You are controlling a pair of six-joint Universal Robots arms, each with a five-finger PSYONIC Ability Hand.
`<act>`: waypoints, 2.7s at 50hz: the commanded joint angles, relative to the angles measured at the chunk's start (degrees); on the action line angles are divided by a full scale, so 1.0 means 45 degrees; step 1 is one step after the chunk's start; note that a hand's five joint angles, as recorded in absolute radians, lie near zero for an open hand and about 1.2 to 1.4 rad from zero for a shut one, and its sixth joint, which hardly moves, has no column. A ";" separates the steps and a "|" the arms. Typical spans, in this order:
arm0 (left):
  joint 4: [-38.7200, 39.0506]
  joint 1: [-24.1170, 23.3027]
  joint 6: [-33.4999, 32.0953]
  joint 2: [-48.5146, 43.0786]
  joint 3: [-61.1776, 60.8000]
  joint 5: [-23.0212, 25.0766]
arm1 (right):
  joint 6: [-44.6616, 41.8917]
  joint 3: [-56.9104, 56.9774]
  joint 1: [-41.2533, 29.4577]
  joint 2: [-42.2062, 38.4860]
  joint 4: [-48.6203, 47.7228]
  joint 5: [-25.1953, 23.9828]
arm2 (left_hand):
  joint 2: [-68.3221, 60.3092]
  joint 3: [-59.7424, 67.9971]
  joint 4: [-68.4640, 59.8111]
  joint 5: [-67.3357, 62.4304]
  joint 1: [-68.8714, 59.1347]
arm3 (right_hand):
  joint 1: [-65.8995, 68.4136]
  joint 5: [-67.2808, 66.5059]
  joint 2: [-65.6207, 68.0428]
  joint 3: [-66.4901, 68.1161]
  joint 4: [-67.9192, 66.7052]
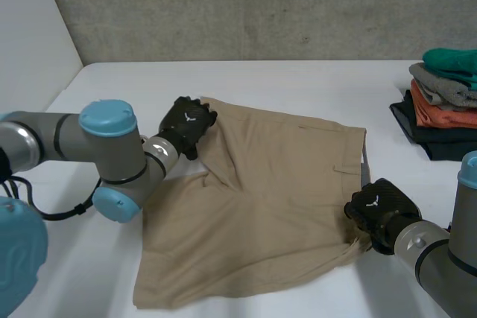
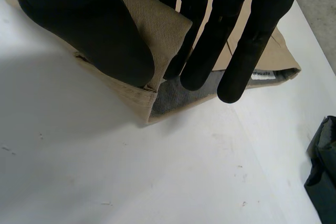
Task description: Fold the laundry.
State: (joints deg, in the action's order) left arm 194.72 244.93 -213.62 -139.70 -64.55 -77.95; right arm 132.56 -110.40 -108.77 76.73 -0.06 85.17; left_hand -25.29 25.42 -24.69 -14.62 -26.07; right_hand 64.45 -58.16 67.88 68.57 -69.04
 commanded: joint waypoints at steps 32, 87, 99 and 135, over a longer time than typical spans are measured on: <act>-0.0789 -0.0327 -0.0321 0.0380 -0.0674 -0.5314 | 0.0131 -0.0096 -0.0008 0.0000 -0.0066 0.0000 | -0.4297 0.4267 -0.4429 -0.4445 -0.4123 | 0.3456 -0.2632 0.2693 0.2540 -0.2436; -0.2782 -0.2964 0.4406 0.8077 -1.0578 -0.4846 | 0.3823 0.0275 0.0695 0.0097 -0.1003 0.0117 | -1.2158 1.2128 -1.2291 -1.2306 -1.1984 | 0.3456 -0.2632 0.2693 0.2540 -0.2436; -0.6639 -0.4347 0.2553 1.0323 -1.0909 -0.5198 | -0.1484 -0.0563 0.0773 0.2030 0.3211 0.0019 | -1.2158 1.2128 -1.2291 -1.2306 -1.1984 | 0.3456 -0.2632 0.2693 0.2540 -0.2436; 0.3662 -0.2183 -0.4109 -0.0709 0.1704 -0.4827 | -0.0220 0.5039 0.0188 -0.4216 -0.5101 0.2187 | -1.2158 1.2128 -1.2291 -1.2306 -1.1984 | 0.3456 -0.2632 0.2693 0.2540 -0.2436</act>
State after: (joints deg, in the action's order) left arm 202.66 234.25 -224.58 -131.94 -66.09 -100.38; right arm 131.93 -93.20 -106.39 65.01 -13.66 93.47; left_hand -68.69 68.47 -68.75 -57.35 -65.98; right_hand 65.00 -58.45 67.89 68.63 -69.04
